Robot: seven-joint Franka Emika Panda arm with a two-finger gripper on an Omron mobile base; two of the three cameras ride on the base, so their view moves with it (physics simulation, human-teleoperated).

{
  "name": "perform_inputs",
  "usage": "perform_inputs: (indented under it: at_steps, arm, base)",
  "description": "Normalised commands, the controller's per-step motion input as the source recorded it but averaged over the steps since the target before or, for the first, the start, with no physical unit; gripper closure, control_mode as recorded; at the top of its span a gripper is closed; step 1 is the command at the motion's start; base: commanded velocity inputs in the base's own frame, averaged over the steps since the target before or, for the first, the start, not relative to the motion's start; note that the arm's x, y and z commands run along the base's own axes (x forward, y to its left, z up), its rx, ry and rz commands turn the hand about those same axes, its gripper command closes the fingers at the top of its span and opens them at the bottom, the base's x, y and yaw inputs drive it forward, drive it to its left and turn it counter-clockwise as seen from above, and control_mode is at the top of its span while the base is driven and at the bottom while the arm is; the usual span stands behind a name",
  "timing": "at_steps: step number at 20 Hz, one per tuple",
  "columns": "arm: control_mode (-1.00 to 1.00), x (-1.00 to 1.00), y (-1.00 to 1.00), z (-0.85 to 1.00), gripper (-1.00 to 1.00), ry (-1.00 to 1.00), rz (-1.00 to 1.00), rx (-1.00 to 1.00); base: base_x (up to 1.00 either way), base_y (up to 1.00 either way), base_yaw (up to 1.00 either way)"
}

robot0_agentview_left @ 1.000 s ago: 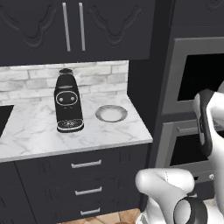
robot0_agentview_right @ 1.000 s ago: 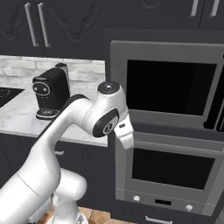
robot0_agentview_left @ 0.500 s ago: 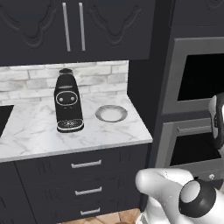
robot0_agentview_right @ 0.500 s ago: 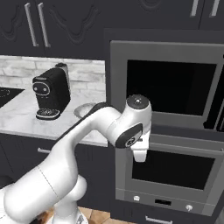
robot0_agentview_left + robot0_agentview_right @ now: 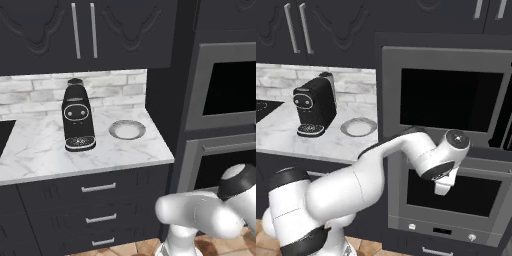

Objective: Take the fish from the oven and place it on the plate on the counter.

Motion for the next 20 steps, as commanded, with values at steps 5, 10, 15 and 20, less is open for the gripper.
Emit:
perform_inputs:
  at_steps: [5, 10, 15, 20]
  arm:
    - [-1.00, 0.43, -0.20, -0.28, -1.00, -0.15, 0.00, 0.03]
    - [-1.00, 0.45, -0.15, -0.21, -1.00, -0.17, 0.00, 0.00]
    - [-1.00, 0.23, -0.31, -0.32, -1.00, -0.14, 0.00, 0.04]
    - [-1.00, 0.17, -0.32, -0.46, -1.00, -0.13, 0.00, 0.10]
  base:
    - [0.00, 0.00, 0.00]
    - [0.00, 0.00, 0.00]
    - [0.00, 0.00, 0.00]
    - [0.00, 0.00, 0.00]
